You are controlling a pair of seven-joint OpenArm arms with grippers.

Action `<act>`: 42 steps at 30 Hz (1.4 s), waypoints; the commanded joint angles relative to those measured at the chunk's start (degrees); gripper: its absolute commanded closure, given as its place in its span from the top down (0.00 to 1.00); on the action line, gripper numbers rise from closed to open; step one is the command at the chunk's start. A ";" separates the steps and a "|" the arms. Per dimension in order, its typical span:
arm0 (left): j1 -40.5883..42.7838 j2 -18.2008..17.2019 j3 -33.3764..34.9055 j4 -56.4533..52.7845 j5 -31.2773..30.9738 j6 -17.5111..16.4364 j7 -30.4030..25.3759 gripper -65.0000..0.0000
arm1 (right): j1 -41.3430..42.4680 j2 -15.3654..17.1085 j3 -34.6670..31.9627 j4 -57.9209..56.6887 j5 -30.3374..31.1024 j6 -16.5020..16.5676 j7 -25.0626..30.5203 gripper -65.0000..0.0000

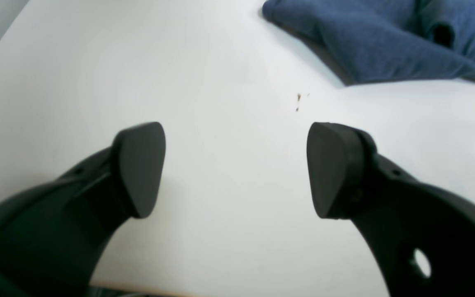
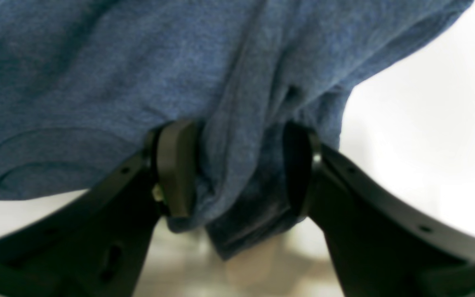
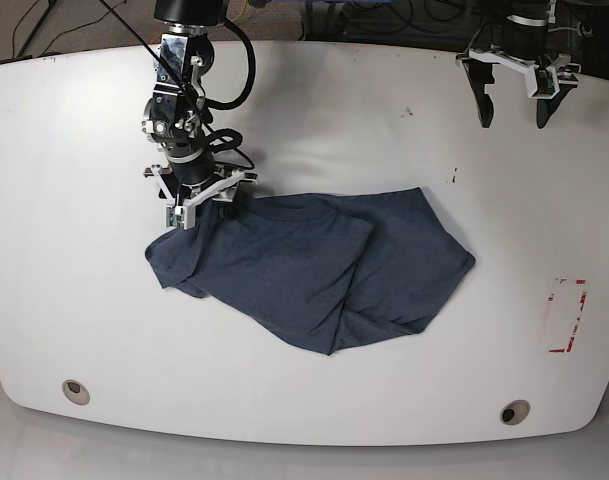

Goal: Layout the t-shirt on the table in an organized manner, then fold the t-shirt properly
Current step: 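Move the left gripper to the opposite shirt edge and grasp it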

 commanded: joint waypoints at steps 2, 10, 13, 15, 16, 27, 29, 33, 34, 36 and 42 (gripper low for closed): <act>0.51 -0.22 -0.30 0.88 -0.18 0.16 -1.43 0.77 | 0.32 -0.21 0.04 1.95 0.28 0.31 1.17 0.41; -0.11 -0.22 -0.30 0.71 -0.09 0.16 -1.43 0.77 | -0.29 -0.21 -0.05 5.20 0.28 0.40 0.82 0.00; -0.29 -0.22 -0.30 0.71 -0.09 0.16 -1.43 0.77 | -0.65 -0.21 -0.05 6.34 0.28 0.40 0.29 0.00; -0.29 -0.22 -0.30 0.71 -0.09 0.16 -1.43 0.77 | -0.82 -0.21 -0.05 7.40 0.28 0.40 -0.24 0.00; -0.29 -0.22 -0.30 0.71 -0.09 0.16 -1.43 0.77 | -0.91 -0.21 -0.05 7.75 0.28 0.40 -0.50 0.00; -4.15 -0.22 -0.21 0.71 -0.09 0.16 3.76 0.77 | -5.04 -0.30 -1.63 18.21 0.28 0.49 -3.58 0.00; -5.91 -0.22 -0.21 0.71 -0.09 0.16 6.13 0.77 | -5.83 -0.21 -2.60 20.50 0.28 0.49 -3.67 0.00; -9.43 -0.22 -0.12 0.71 -0.09 0.16 10.70 0.77 | -6.89 -0.12 -3.92 24.10 0.19 0.49 -3.58 0.00; -10.48 -0.22 -0.04 0.71 -0.18 0.16 12.11 0.77 | -7.15 -0.12 -4.45 24.63 0.19 0.49 -3.58 0.00; -12.24 -0.04 0.14 0.71 -0.27 0.16 13.78 0.77 | -7.15 -0.12 -5.06 24.80 0.19 0.49 -3.40 0.00; -18.48 0.05 1.55 0.62 -0.36 0.16 19.49 0.78 | -6.18 0.14 -5.50 24.63 0.10 0.49 -3.32 0.00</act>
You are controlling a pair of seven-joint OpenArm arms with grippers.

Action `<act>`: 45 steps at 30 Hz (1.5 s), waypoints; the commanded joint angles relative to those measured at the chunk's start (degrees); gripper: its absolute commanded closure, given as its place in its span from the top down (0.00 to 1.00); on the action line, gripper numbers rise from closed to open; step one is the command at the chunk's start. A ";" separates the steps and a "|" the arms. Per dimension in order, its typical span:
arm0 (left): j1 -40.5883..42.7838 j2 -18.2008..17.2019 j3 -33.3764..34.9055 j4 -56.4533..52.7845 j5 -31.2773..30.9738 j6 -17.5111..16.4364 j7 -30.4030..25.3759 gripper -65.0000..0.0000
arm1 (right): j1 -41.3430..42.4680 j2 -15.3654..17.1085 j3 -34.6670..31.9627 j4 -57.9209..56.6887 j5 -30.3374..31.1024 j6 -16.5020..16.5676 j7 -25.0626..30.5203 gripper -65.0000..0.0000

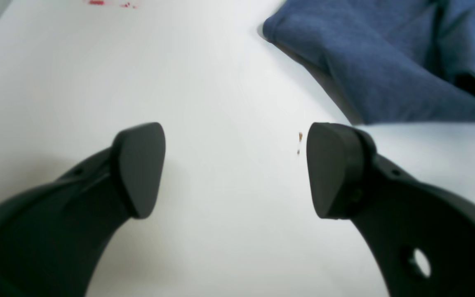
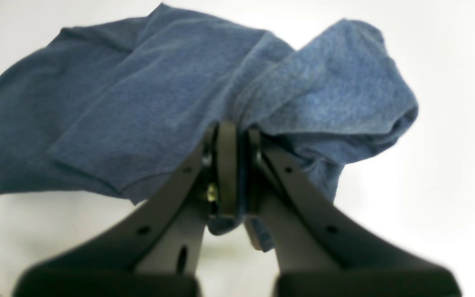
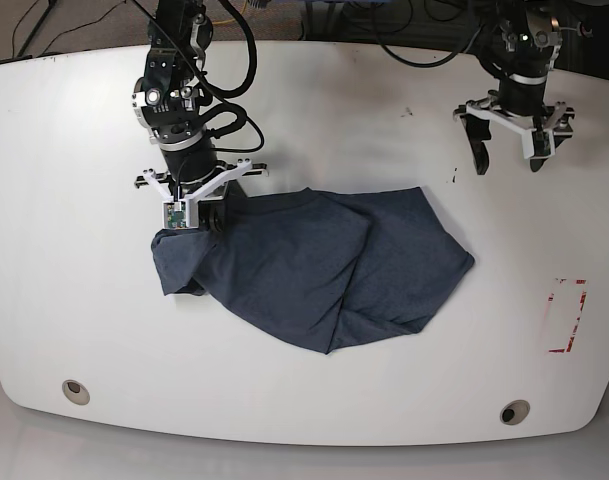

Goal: Layout the t-shirt on the table in an organized manner, then fold the t-shirt properly
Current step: 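Move the left gripper to the opposite shirt edge and grasp it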

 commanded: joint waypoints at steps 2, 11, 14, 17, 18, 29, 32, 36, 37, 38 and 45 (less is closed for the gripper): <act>-3.50 -0.21 0.67 0.88 -0.36 -0.24 2.11 0.78 | 1.58 0.08 -0.21 1.07 0.10 -0.17 1.67 0.00; -14.23 -0.04 1.29 -0.09 -0.44 -0.24 11.07 0.78 | 1.93 0.08 -0.30 0.98 -0.07 -0.17 1.67 0.00; -18.53 -0.04 1.11 -1.41 -0.44 -0.24 14.24 0.78 | 1.93 0.08 -0.30 0.98 0.01 -0.17 1.67 0.00; -22.67 -0.13 0.41 -3.16 -0.36 -0.24 16.87 0.78 | 1.93 0.08 -0.30 0.98 0.10 -0.17 1.67 0.00; -24.42 -0.13 0.06 -4.22 -0.36 -0.24 17.75 0.78 | 1.93 0.08 -0.30 0.98 0.10 -0.17 1.67 0.00; -36.64 -0.39 -0.38 -19.08 -0.36 -0.24 20.30 0.78 | 1.93 -0.01 -0.30 0.98 0.10 -0.17 1.67 0.00; -39.02 -0.39 -0.12 -23.47 -0.36 -0.50 20.30 0.78 | 1.93 -0.01 -0.13 0.98 0.01 -0.17 1.67 0.00; -41.65 -0.30 -0.12 -29.10 -0.36 -2.61 20.04 0.78 | 1.84 -0.01 -0.04 0.98 0.01 -0.17 1.67 0.00; -42.18 -0.21 -0.12 -30.59 -0.36 -3.05 19.95 0.78 | 1.84 -0.01 -0.04 0.98 0.01 -0.17 1.67 0.00; -42.71 -0.21 -0.12 -32.26 -0.36 -3.40 19.86 0.78 | 1.84 0.08 0.05 0.98 -0.07 -0.17 1.67 0.00; -45.35 -0.04 -0.12 -39.30 -0.44 -4.98 19.86 0.78 | 1.67 0.16 0.05 0.98 -0.16 -0.17 1.67 0.00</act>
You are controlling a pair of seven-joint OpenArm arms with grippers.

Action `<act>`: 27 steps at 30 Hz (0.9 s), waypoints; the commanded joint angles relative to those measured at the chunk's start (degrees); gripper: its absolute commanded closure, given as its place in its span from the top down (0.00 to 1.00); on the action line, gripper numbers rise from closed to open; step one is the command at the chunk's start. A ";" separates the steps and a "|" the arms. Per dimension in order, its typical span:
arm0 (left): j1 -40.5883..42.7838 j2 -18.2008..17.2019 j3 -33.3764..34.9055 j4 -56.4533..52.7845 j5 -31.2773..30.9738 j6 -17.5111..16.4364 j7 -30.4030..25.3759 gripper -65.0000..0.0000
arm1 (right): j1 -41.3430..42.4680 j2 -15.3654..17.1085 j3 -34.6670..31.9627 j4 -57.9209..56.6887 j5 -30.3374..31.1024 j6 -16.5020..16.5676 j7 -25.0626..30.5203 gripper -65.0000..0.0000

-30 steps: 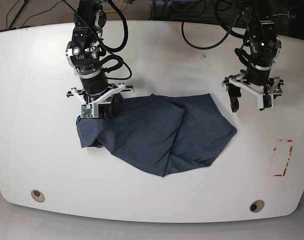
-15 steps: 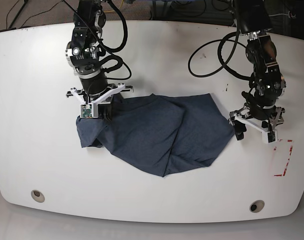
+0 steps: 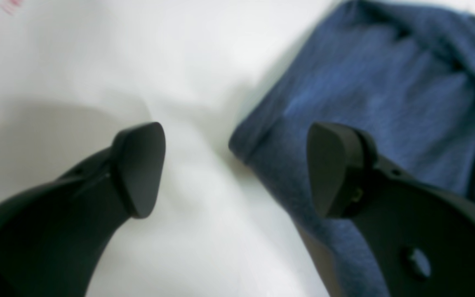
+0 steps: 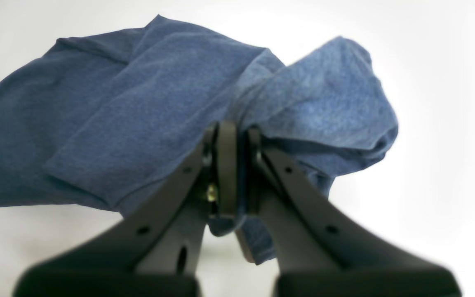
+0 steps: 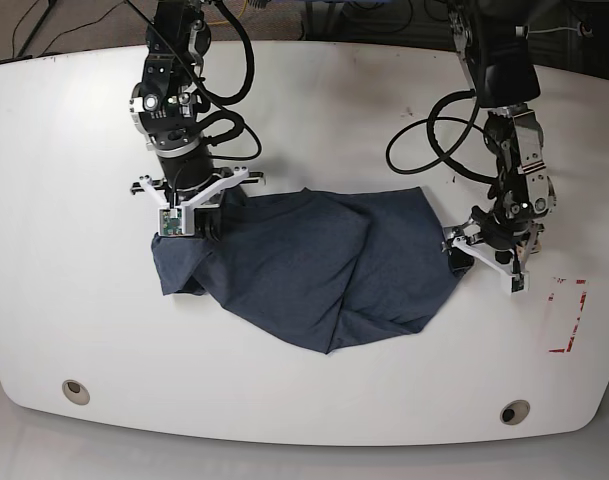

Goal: Layout the t-shirt on the table in an organized manner, then fold the t-shirt properly
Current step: 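Move the left gripper to the opposite shirt edge and grasp it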

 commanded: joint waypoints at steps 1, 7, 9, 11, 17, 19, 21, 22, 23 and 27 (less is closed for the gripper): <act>-2.03 -0.41 -0.01 -0.66 -0.60 -1.01 -1.14 0.78 | 0.33 0.05 0.01 1.07 0.08 0.08 1.69 0.00; -2.12 -0.41 0.08 -3.29 -0.60 -3.56 -1.14 0.77 | 0.24 0.05 0.01 1.07 0.08 0.08 1.69 0.00; -2.20 -0.41 0.43 -4.00 -0.60 -4.35 -1.14 0.77 | 0.24 0.05 0.01 1.07 0.08 0.08 1.69 0.00; -2.20 -0.41 1.49 -4.61 -0.60 -5.31 -1.14 0.77 | 0.24 0.05 0.01 1.07 0.08 0.08 1.69 0.00; -1.76 -0.41 5.00 -5.14 -0.60 -6.81 -1.14 0.60 | 0.42 0.05 0.01 1.07 0.08 0.08 1.69 0.00; -1.68 -0.41 5.62 -5.14 -0.60 -6.81 -1.14 0.51 | 0.42 0.05 0.01 1.07 0.08 0.08 1.69 0.00; -1.68 -0.41 5.88 -5.14 -0.60 -6.81 -1.14 0.43 | 0.42 0.05 0.01 1.07 0.08 0.08 1.69 0.00; -1.68 -0.41 6.06 -5.14 -0.60 -6.81 -1.14 0.37 | 0.51 0.05 0.01 1.07 0.08 0.08 1.69 0.00; -1.68 -0.41 6.06 -5.14 -0.60 -6.81 -1.14 0.33 | 0.51 0.05 0.01 1.07 0.08 0.08 1.69 0.00; -1.59 -0.41 6.06 -5.14 -0.60 -6.81 -1.05 0.11 | 0.51 0.05 0.01 1.07 -0.01 0.08 1.69 0.00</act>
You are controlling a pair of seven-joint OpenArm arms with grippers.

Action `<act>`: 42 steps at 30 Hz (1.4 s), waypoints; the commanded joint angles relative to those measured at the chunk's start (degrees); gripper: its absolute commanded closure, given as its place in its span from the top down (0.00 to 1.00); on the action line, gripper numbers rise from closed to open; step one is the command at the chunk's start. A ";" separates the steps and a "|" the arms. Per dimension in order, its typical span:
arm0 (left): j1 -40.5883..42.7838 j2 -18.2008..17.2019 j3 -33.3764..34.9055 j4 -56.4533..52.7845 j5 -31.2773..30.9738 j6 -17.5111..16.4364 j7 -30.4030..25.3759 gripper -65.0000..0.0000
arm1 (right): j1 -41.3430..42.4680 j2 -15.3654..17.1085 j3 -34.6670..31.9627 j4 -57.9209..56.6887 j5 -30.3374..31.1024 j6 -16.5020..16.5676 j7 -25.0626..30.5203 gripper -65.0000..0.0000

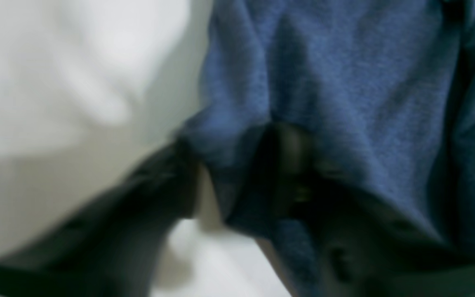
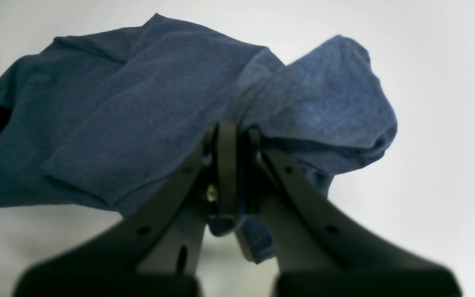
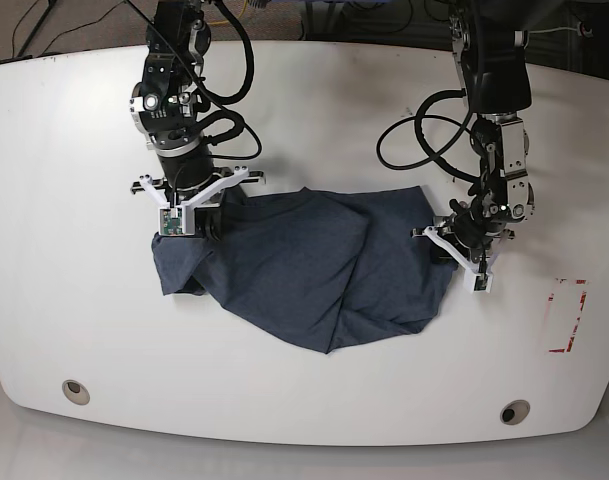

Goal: Layout the t-shirt on the table in an organized manner, then fold the t-shirt properly
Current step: 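Move the left gripper to the opposite shirt edge and grasp it, then lift the shirt with both grippers and pull it toward the robot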

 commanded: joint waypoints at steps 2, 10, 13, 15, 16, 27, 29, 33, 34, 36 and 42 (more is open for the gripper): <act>-0.69 -0.37 0.00 0.52 -0.16 -0.21 0.78 0.00 | 0.55 0.12 0.09 0.98 0.01 0.05 1.67 0.00; -0.08 -0.98 -0.17 2.81 -0.07 -0.21 0.96 0.00 | 1.96 0.12 2.73 0.71 0.36 0.05 1.76 0.00; 1.77 -2.48 -0.17 6.06 -0.16 -0.30 0.96 0.00 | 2.57 0.12 4.31 -0.34 0.36 0.05 1.76 0.00; 2.91 -3.18 -0.17 8.70 -0.16 -0.30 0.96 0.00 | 3.72 0.12 5.37 -0.78 0.36 0.05 1.76 0.00; 3.44 -3.44 -0.17 10.46 -0.16 -0.30 1.05 0.00 | 4.51 0.12 5.90 -0.78 0.36 0.05 1.76 0.00; 9.59 -3.79 -0.26 26.19 -0.16 -0.30 6.59 0.00 | 9.96 3.37 7.39 -1.13 0.45 0.05 1.76 0.00; 10.65 -4.94 -0.35 29.01 -0.16 -0.30 6.85 0.00 | 11.10 3.81 7.39 -1.13 0.45 0.05 1.76 0.00; 12.06 -6.70 -0.26 34.37 -0.16 -0.30 6.85 0.00 | 13.56 4.43 7.30 -1.57 0.28 0.05 1.76 0.00; 12.14 -6.87 -0.26 35.25 -0.16 -0.30 6.85 0.00 | 14.00 4.43 7.30 -1.92 0.19 0.05 1.76 0.00; 12.14 -6.96 -0.26 37.45 -0.07 -0.30 6.85 0.00 | 15.41 4.52 7.30 -2.80 0.10 0.05 1.76 0.00; 11.18 -8.72 -2.63 41.67 0.02 -0.21 6.94 0.00 | 19.10 7.24 7.30 -4.12 0.36 0.05 1.67 0.00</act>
